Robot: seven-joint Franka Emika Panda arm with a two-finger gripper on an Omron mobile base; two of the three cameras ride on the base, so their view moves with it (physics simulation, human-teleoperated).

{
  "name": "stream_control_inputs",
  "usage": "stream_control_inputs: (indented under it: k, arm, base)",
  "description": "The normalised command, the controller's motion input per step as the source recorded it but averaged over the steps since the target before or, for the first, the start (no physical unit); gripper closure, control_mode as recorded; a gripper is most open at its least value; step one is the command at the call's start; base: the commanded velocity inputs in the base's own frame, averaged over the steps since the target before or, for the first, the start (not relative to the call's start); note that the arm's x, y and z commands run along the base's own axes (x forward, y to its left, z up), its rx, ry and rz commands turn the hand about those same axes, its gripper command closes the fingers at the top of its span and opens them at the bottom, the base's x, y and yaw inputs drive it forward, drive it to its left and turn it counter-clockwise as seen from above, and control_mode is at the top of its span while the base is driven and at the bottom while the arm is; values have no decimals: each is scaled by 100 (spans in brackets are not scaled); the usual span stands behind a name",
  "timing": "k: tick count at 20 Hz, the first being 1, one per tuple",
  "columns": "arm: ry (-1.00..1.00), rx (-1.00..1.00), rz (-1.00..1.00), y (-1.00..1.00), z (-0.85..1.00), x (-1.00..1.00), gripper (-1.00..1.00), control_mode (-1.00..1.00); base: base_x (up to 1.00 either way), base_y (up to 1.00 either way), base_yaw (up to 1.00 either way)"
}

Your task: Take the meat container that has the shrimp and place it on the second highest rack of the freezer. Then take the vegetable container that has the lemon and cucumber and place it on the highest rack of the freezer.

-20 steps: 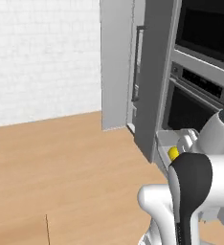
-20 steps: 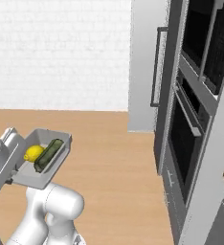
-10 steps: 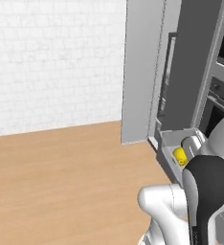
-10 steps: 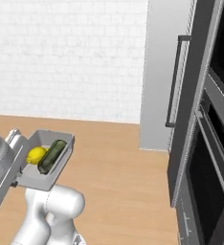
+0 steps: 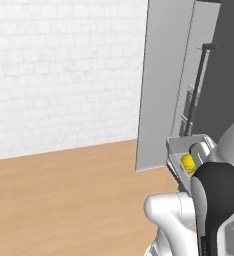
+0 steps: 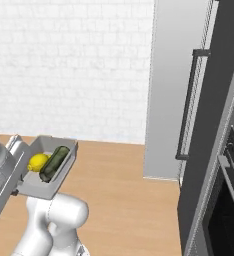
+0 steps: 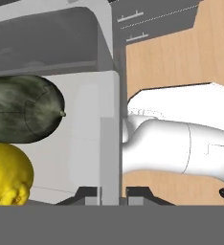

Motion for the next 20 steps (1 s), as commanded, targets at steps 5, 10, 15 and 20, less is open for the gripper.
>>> stream_control_inputs:
  k: [5, 10, 15, 20]
  arm:
    - [0, 0, 0, 0, 0, 0, 100, 100]
    - [0, 0, 0, 0, 0, 0, 100, 100]
    - [0, 0, 0, 0, 0, 0, 100, 100]
    - [0, 0, 0, 0, 0, 0, 100, 100]
  base:
    - [100, 0, -19]
    - [100, 1, -44]
    - [97, 6, -60]
    - [44, 8, -78]
